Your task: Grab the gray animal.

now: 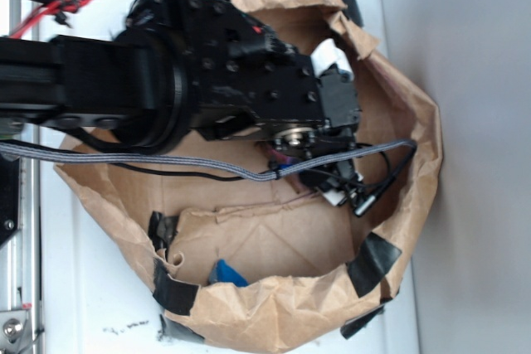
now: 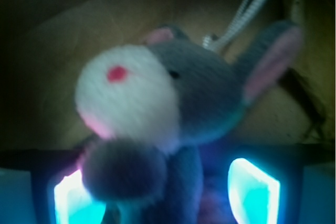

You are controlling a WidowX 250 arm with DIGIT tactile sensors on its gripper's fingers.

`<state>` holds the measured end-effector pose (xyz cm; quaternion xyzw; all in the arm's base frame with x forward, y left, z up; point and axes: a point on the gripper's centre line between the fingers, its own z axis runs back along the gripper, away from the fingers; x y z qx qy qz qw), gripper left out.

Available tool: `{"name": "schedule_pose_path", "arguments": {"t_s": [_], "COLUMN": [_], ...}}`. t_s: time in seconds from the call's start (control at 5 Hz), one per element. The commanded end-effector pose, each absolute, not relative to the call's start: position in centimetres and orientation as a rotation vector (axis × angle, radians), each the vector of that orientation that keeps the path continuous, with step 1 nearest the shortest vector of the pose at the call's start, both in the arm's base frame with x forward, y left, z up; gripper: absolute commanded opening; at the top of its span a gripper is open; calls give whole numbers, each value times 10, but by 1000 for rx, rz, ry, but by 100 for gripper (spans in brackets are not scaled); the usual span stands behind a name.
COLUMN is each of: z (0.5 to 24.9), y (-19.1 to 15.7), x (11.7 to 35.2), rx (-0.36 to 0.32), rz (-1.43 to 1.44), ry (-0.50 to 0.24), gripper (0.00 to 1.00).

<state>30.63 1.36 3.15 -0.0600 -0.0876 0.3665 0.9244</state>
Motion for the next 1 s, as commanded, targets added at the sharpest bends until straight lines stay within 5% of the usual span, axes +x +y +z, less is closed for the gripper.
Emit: {"name": "schedule_pose_path", "arguments": {"t_s": [0.0,0.4,0.8], "z": [44,51,113], "y": [13,15,32], "x": [320,319,292], "rx": [-121,-118,-321], "rz": [772,766,704], "ry": [-227,-211,-187], "gripper": [0,0,0]}}
